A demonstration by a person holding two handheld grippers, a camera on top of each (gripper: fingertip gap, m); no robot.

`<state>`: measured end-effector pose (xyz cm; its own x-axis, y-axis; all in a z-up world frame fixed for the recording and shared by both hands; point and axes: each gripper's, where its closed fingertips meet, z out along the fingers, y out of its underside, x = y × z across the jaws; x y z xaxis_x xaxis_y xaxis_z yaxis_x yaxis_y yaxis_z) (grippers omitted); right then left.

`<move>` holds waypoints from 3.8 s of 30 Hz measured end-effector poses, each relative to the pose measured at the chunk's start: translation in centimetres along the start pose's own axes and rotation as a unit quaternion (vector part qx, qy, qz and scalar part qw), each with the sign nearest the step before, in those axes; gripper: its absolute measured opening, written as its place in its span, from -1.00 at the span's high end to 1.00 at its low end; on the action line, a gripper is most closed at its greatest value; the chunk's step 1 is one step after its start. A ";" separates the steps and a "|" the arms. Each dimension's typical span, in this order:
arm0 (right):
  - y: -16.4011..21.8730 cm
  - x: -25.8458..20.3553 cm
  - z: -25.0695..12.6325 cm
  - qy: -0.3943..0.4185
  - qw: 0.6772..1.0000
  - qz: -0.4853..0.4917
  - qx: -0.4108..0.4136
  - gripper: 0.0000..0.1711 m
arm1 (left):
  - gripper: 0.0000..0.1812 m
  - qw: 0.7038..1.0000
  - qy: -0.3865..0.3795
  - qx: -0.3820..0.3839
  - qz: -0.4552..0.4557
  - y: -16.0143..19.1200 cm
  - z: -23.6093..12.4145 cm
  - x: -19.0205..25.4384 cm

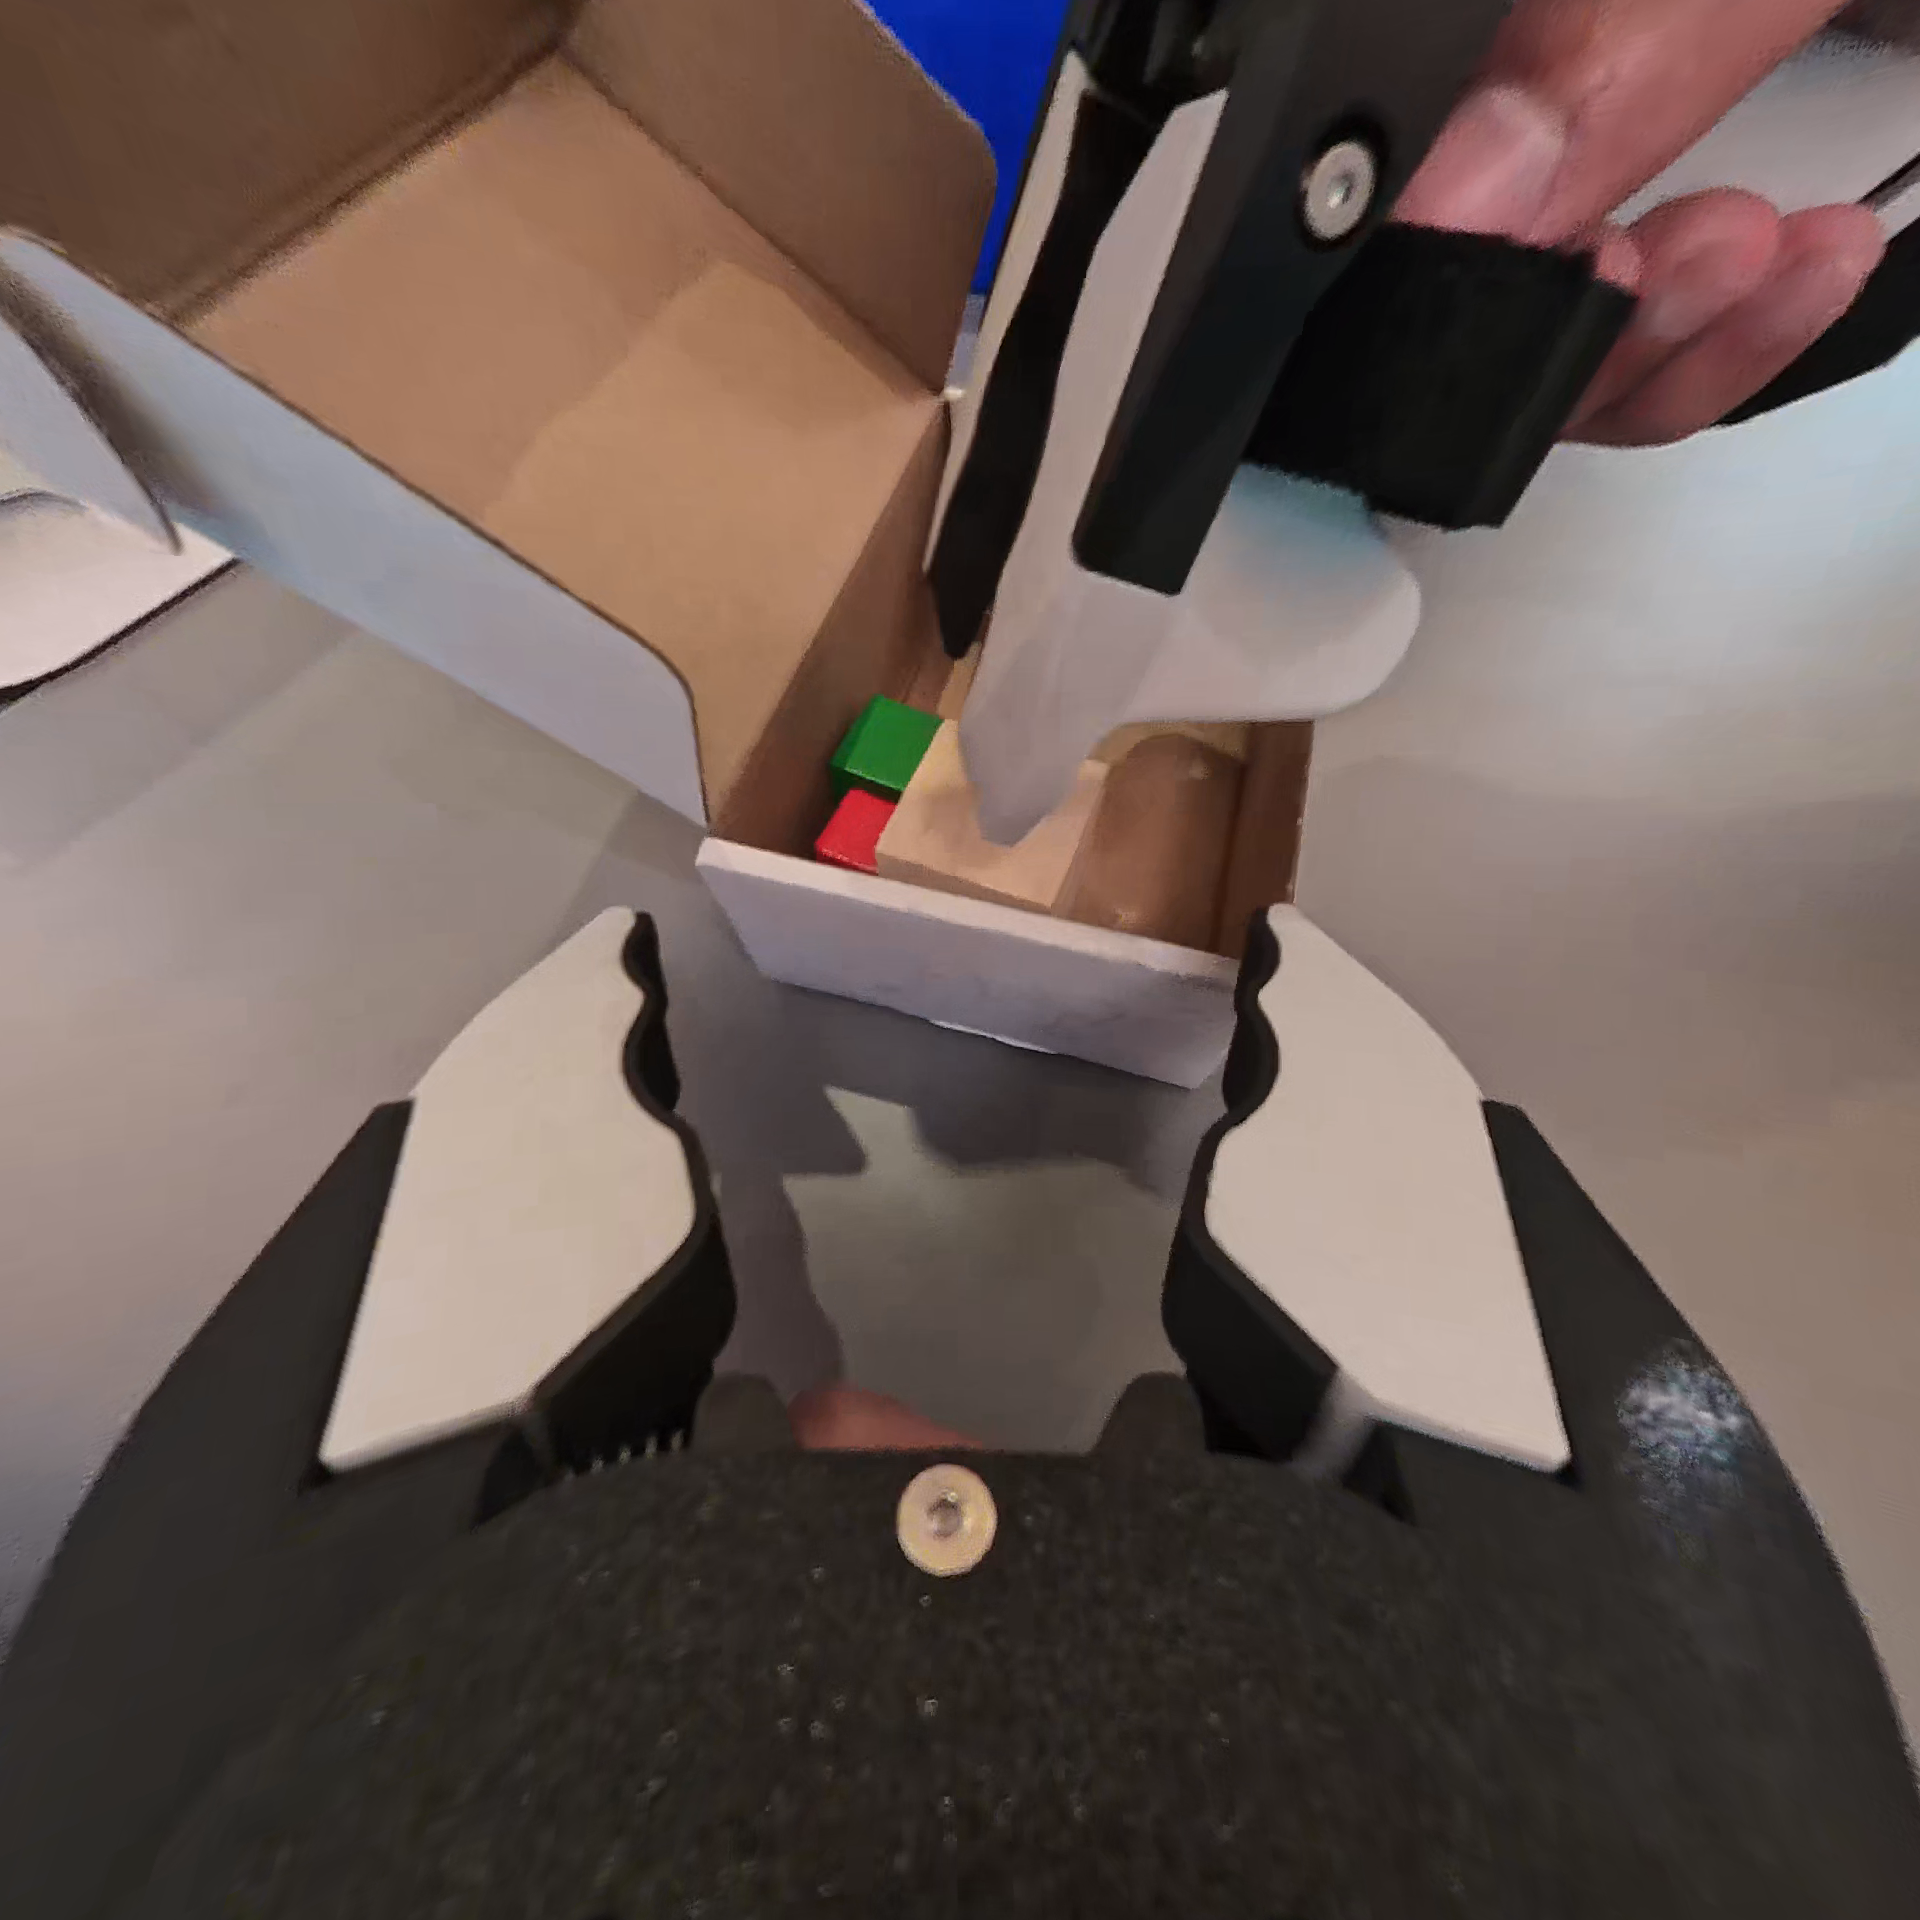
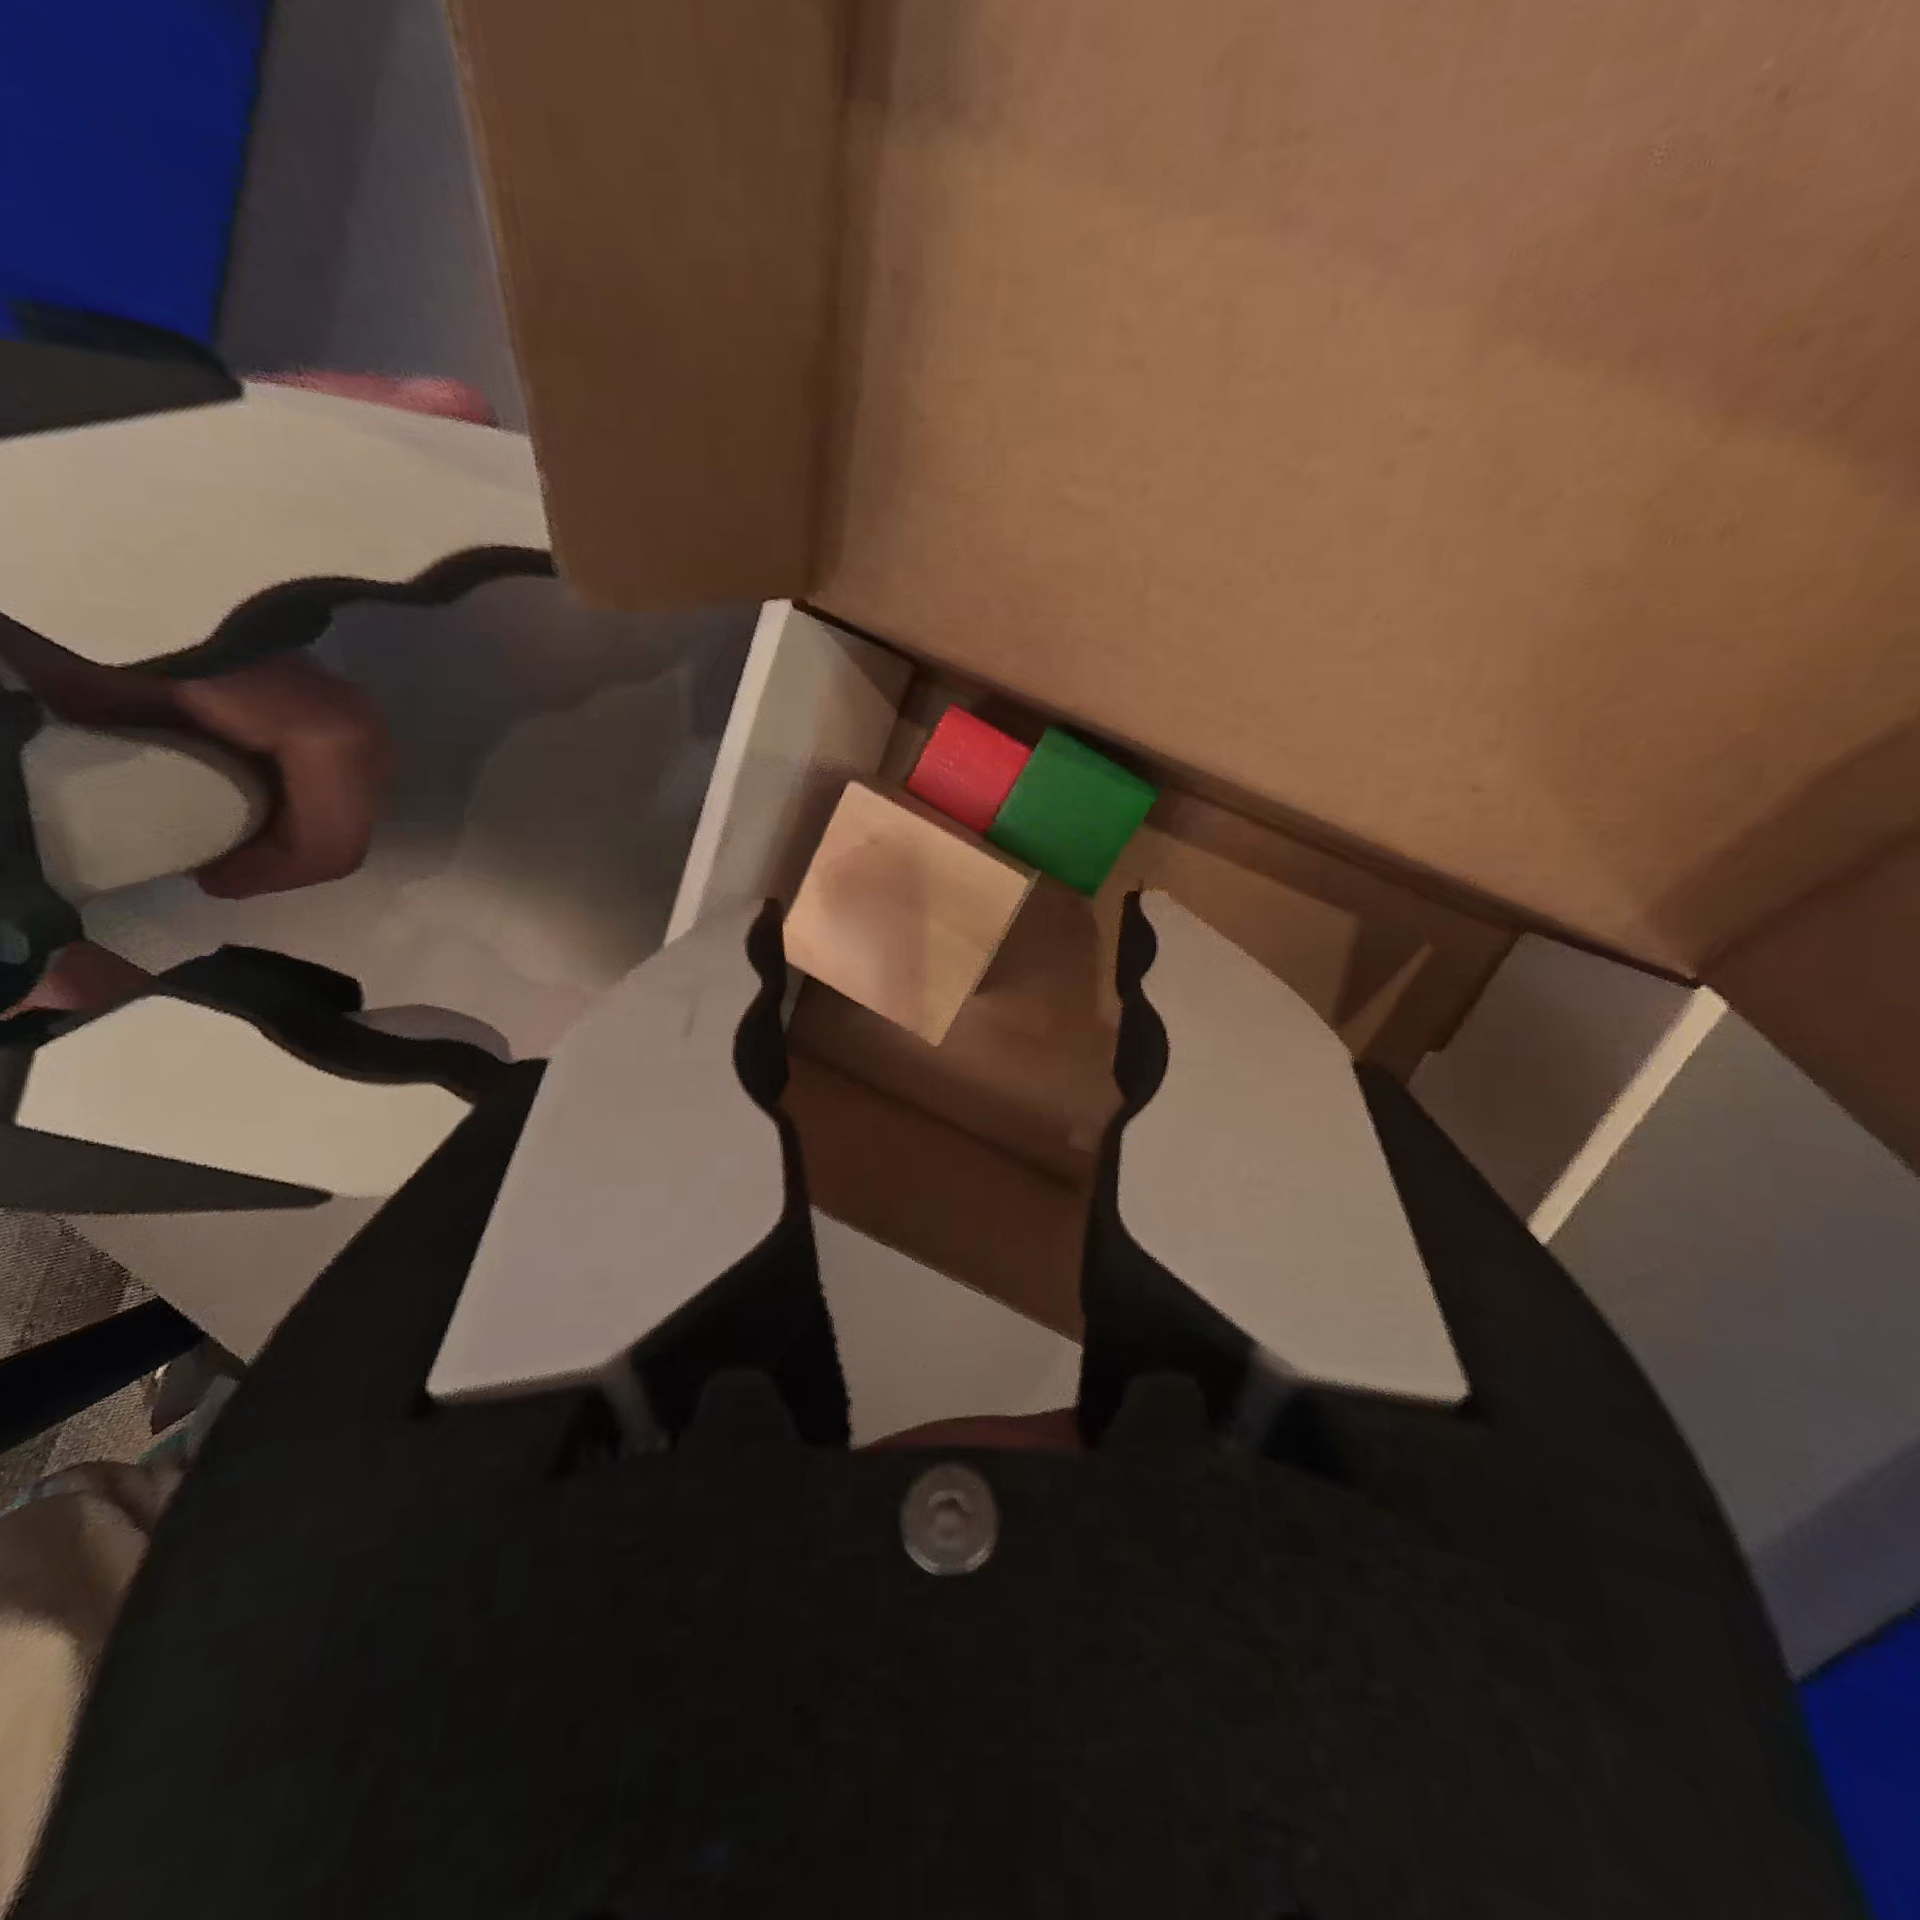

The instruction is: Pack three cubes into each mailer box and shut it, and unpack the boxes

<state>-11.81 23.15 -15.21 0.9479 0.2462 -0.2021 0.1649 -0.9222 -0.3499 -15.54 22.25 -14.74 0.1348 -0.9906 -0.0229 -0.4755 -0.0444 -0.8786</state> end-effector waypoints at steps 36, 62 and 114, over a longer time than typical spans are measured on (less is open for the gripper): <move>-0.7 1.7 -9.3 0.028 0.995 0.001 0.097 0.49 | 0.05 0.998 -0.058 0.010 0.003 0.2 -0.1 0.1; 11.8 30.2 -10.7 0.089 0.974 0.208 -0.013 0.48 | 0.15 0.999 -0.044 0.008 0.008 0.1 0.1 1.9; 2.3 0.2 -11.0 0.024 0.986 -0.019 0.162 0.69 | 0.17 0.997 -0.076 0.001 0.004 0.1 0.5 1.6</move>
<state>-8.23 17.76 -6.01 0.9556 0.2579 -0.1426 0.1125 -0.7664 -0.6324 -14.96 20.73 -15.08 0.2607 -0.9600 -0.1019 -0.4752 -0.0357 -0.8792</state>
